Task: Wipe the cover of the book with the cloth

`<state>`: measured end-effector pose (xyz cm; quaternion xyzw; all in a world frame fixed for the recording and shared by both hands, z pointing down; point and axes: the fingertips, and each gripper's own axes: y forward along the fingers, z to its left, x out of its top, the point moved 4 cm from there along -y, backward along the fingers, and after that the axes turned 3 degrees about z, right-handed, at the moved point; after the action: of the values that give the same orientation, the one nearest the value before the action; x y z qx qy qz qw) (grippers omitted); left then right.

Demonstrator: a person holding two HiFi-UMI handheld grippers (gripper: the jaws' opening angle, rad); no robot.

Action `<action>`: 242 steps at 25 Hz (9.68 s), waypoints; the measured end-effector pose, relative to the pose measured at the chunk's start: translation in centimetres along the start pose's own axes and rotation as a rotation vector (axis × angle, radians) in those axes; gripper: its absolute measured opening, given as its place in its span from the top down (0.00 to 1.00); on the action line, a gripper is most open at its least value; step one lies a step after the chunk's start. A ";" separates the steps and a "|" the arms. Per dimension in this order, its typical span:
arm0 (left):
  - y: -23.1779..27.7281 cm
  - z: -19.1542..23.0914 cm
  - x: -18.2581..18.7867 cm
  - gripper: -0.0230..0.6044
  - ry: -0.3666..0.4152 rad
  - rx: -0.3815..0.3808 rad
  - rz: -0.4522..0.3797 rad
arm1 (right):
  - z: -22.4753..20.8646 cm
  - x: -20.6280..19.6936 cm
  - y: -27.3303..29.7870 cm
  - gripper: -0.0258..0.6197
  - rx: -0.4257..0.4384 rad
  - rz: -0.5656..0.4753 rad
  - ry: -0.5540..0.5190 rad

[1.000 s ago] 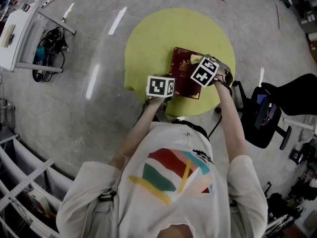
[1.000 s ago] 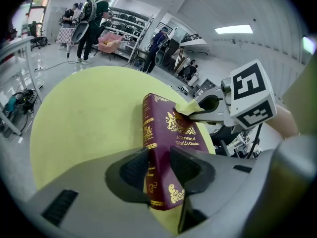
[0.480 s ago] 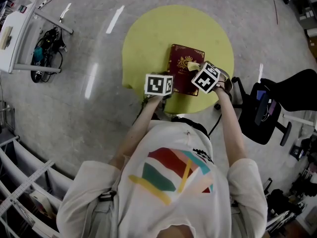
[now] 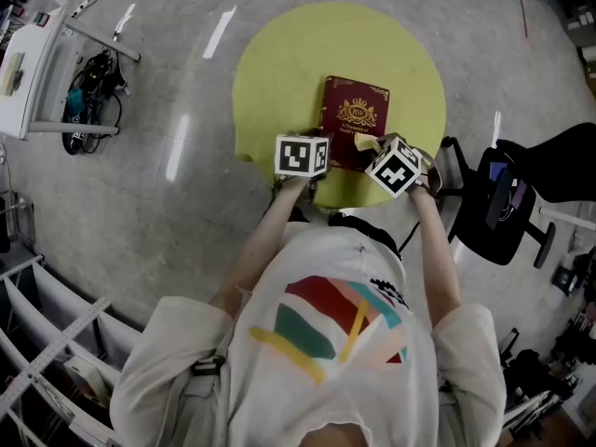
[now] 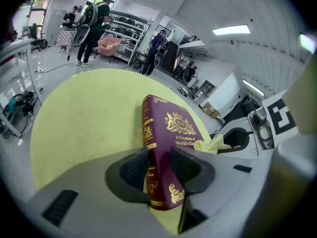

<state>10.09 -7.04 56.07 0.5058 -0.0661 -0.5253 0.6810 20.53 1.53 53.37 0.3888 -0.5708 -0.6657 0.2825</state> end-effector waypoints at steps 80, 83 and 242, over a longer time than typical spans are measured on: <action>-17.9 4.6 7.4 0.94 -0.095 0.250 -0.563 | -9.1 13.5 1.2 0.91 -0.252 0.042 -0.219; -18.6 5.0 7.3 0.94 -0.106 0.263 -0.578 | -9.9 13.4 2.6 0.91 -0.275 0.093 -0.251; -25.1 -1.1 11.9 0.94 0.037 0.114 -0.854 | 2.3 18.1 -13.8 0.91 -0.042 -0.562 -0.241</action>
<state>-0.32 -14.09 31.24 0.5339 0.1325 -0.7464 0.3745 9.79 -9.46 36.44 0.4438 -0.4566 -0.7706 0.0257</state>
